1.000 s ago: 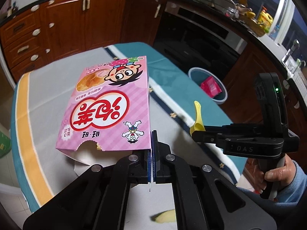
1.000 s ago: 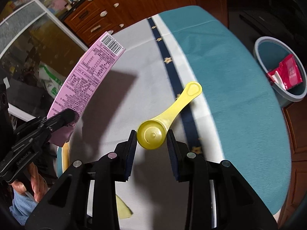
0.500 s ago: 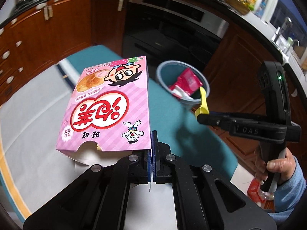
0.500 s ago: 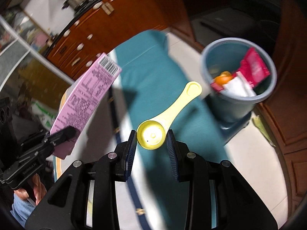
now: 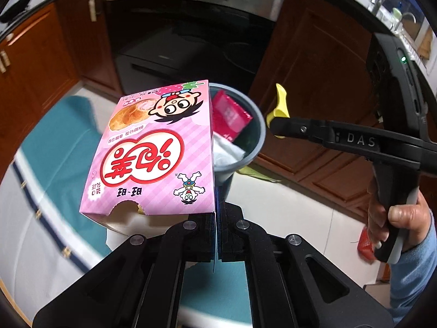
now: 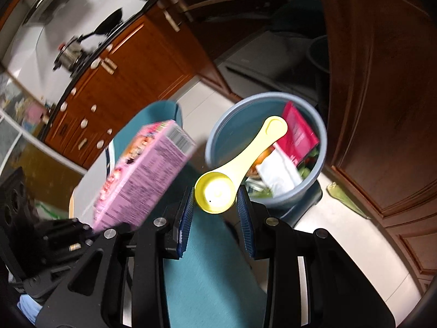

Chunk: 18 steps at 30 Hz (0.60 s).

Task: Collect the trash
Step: 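Carry pink box and yellow spoon over the teal bin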

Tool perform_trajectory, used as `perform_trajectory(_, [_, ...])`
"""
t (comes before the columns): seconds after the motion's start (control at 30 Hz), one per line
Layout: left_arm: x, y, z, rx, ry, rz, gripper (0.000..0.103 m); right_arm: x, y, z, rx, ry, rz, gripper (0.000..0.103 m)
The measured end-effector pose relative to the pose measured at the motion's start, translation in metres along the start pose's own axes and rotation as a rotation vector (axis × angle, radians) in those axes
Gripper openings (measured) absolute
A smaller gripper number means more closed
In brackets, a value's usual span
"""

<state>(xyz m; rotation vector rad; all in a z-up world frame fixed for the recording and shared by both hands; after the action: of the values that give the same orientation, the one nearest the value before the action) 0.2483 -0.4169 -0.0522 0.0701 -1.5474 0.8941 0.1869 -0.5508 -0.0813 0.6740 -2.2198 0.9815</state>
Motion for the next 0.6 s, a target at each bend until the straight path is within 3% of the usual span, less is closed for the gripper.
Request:
perform_trajectory(0.17, [-0.048, -0.036, 0.02, -0.036, 0.015, -0.062, 0.001, -0.015, -0.013, 0.031, -0.05, 0.018, -0.025, 0.031])
perform_trajectory(0.37, [-0.092, -0.049, 0.03, -0.082, 0.01, -0.138, 0.001, -0.034, -0.015, 0.06, -0.11, 0.031, -0.064, 0.031])
perform_trajectory(0.6, [-0.12, -0.059, 0.032, -0.099, 0.001, -0.174, 0.005, -0.053, -0.027, 0.077, -0.129, 0.038, -0.093, 0.031])
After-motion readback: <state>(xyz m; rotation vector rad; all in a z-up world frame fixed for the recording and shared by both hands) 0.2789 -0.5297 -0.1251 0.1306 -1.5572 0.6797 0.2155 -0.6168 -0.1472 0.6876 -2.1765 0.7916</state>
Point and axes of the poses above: each gripper's, at about its wrist camera, not at the fingertips, and x roughly against the way its jaws point, z to its right, y to its underside, the point moved 8 cm from there along -x, roughly the way its jaws point, and after that the axes turned 6 degrees about -y, right-handed, at the moved point
